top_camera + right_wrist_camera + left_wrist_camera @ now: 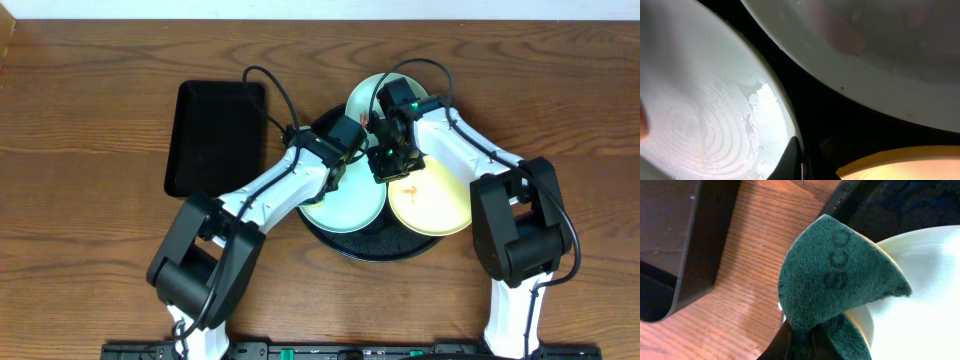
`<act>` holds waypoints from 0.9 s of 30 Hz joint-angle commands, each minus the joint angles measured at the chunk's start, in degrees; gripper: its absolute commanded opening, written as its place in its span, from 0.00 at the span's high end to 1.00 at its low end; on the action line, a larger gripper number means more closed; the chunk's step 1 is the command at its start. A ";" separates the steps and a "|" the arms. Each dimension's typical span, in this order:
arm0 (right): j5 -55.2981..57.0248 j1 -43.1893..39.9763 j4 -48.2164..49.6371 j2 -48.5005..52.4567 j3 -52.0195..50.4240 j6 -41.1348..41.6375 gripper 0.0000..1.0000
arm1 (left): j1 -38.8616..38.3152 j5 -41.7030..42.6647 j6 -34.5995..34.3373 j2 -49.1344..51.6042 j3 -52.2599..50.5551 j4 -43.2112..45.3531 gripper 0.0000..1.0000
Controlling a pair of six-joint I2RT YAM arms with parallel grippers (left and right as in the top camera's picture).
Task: Clean dirty plates on tray and stack at the side
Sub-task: 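Hold the plate rim with the right gripper and scrub with the left sponge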
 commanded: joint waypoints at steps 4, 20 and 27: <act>3.21 -0.42 -0.50 0.81 -0.57 -0.35 0.99 | 1.53 0.33 -0.50 -9.35 0.26 -1.09 0.92; 3.19 -0.42 -0.48 0.81 -0.57 -0.33 0.98 | 1.14 22.99 -4.44 -4.92 -3.26 8.22 0.92; 3.19 -0.42 -0.52 0.81 -0.57 -0.35 0.98 | -0.17 26.01 -3.61 -0.11 -3.50 8.20 0.93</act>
